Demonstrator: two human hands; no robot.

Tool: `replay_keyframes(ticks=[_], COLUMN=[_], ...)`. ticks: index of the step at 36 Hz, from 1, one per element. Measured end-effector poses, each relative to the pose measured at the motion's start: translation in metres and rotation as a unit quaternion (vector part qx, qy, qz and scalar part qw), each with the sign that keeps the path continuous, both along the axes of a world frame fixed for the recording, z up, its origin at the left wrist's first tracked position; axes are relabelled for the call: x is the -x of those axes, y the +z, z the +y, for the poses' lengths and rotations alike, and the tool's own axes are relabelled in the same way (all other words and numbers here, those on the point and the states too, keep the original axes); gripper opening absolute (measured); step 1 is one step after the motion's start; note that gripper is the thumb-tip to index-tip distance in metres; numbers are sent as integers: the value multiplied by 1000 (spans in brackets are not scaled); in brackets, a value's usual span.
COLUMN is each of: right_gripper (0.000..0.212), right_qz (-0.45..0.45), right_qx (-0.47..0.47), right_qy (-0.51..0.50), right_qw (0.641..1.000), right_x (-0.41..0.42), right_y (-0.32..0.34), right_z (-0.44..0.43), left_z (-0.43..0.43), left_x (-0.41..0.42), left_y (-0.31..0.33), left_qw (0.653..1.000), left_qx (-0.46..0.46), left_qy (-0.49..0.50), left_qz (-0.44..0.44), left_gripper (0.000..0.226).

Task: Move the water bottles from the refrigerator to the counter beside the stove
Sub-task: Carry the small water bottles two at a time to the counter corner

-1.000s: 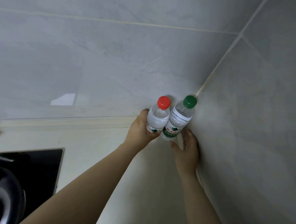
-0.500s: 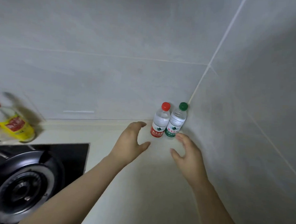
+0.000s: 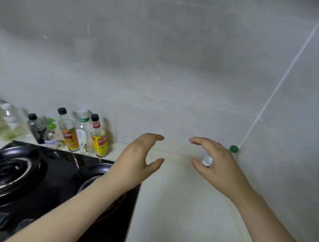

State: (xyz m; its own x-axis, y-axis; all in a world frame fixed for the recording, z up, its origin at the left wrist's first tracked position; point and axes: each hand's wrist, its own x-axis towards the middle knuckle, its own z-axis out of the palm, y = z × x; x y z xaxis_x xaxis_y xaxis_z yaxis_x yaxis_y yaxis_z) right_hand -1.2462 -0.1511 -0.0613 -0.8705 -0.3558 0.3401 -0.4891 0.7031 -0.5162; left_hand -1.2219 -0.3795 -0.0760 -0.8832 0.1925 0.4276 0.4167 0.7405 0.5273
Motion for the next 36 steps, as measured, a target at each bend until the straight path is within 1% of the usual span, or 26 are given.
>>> replay_keyframes(ticks=[5, 9, 13, 18, 21, 26, 29, 32, 36], right_gripper=[42, 40, 39, 40, 41, 42, 43, 44, 44], right_qz=[29, 41, 49, 60, 67, 71, 81, 89, 104], right_qx=[4, -1, 6, 21, 31, 47, 59, 69, 85], right_qy=[91, 177, 268, 366, 423, 518, 569, 620, 683], right_qw=[995, 983, 962, 928, 903, 851, 816, 776, 718], right_x=[-7, -16, -34, -64, -92, -146, -184, -227, -291], right_y=[21, 33, 42, 46, 49, 58, 64, 71, 77], right_z=[-36, -66, -100, -146, -173, -219, -243, -267, -295], left_z=[-27, -42, -58, -70, -74, -81, -80, -79, -74], left_x=[-50, -97, -150, -223, -267, -337, -379, -428, -497], left_y=[23, 33, 37, 41, 45, 50, 54, 57, 61], left_qw=[996, 985, 965, 927, 903, 846, 824, 800, 756], left_qx=[4, 2, 33, 43, 40, 71, 49, 49, 49], left_qy=[83, 171, 257, 373, 428, 526, 561, 595, 648], left_qz=[24, 28, 32, 28, 29, 47, 57, 64, 70], left_gripper=[49, 46, 46, 48, 50, 52, 51, 50, 49])
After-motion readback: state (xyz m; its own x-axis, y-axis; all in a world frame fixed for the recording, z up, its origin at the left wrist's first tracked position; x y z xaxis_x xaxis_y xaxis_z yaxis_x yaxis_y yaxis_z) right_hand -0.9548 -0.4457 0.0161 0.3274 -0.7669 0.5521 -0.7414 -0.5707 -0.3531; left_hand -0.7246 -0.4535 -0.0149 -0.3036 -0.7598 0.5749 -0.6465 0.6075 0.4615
